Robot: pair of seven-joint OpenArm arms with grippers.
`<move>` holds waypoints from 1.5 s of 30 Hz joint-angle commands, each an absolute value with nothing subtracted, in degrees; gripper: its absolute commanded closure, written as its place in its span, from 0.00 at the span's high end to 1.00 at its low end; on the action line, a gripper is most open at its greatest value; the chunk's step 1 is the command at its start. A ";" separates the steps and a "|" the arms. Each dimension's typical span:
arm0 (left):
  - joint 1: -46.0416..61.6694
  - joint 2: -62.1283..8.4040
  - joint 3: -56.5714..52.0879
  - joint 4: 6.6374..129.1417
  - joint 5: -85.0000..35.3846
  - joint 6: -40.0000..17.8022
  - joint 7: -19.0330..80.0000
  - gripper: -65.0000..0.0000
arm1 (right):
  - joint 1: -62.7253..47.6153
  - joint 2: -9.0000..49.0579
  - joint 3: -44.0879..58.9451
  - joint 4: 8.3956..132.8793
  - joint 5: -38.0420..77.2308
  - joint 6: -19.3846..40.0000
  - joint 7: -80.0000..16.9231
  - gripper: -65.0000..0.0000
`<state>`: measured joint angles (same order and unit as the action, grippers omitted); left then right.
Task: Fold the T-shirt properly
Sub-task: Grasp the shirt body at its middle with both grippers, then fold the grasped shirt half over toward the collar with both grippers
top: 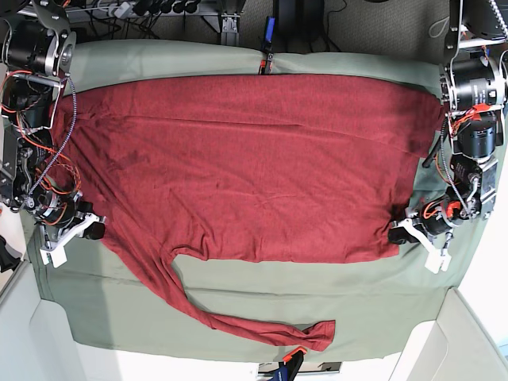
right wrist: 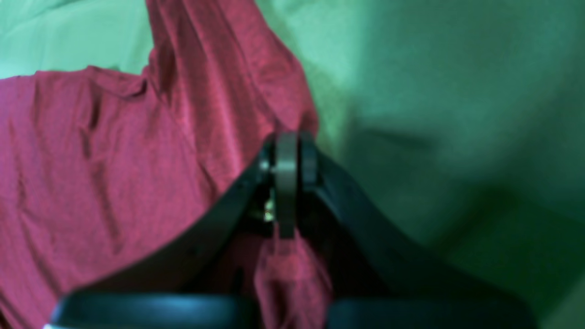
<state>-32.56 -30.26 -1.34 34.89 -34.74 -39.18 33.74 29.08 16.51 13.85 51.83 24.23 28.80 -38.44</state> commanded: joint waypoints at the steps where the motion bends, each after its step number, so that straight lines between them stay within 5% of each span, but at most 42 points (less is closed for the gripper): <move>1: -34.09 -31.73 -1.52 36.56 -37.52 -40.00 34.24 0.00 | 30.55 17.80 14.02 53.34 25.63 29.95 -37.56 0.00; 18: -15.99 -40.84 -1.52 67.48 -47.40 -40.00 43.48 0.00 | 15.14 23.33 14.76 75.26 32.71 30.85 -40.51 0.00; 32: -9.10 -45.58 -6.57 70.57 -46.50 -40.00 41.39 0.00 | 1.04 25.06 25.93 86.41 36.73 30.92 -39.44 0.00; 45: -4.36 -45.54 -7.35 70.54 -47.83 -40.00 41.82 0.00 | -0.67 24.91 28.10 86.41 38.33 31.66 -39.51 0.00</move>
<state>-3.49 -43.94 -6.61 69.82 -47.22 -39.53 42.65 -1.30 23.77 27.53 85.41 37.89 31.55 -41.15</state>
